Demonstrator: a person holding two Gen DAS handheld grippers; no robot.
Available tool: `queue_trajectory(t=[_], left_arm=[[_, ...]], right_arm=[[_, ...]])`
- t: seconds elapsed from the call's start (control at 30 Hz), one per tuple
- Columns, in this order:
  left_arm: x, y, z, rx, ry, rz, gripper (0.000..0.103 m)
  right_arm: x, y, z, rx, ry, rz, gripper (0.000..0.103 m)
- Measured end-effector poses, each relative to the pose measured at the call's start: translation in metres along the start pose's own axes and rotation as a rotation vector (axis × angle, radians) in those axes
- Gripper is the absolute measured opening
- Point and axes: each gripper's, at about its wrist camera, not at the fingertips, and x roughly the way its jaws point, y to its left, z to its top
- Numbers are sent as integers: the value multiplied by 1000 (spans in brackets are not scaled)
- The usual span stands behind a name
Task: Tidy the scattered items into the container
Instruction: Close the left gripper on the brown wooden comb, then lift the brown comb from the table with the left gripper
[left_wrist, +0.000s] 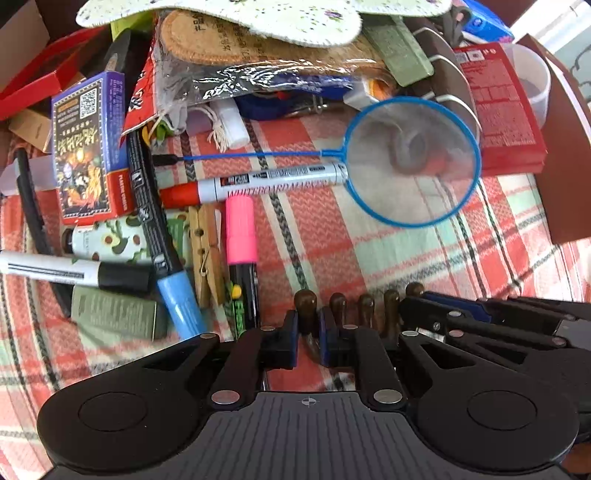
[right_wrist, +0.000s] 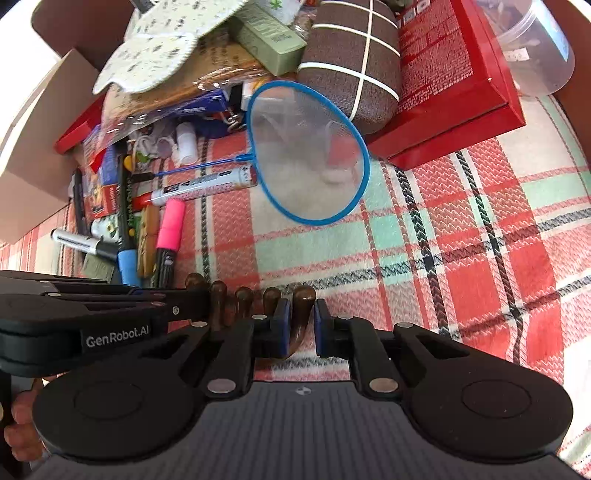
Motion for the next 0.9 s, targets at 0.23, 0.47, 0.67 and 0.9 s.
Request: queue_trajectory(t=[0.23,0.47,0.67,0.9], left_arm=[[-16,-1,-12,3,-30,11,4],[-27,-14,-17,-12,-93,48,0],[-24,3,-22,-117,-64,38,26],[-7,0,-16,-134,-56,6,48]], right_arm=[[-29,7,0,-55,-63,34,0],[-37,28,6,-159,-84,68,0],[-33,18,3,-161,-92,21,5],[-17,13,8,-208,-87,17,10]])
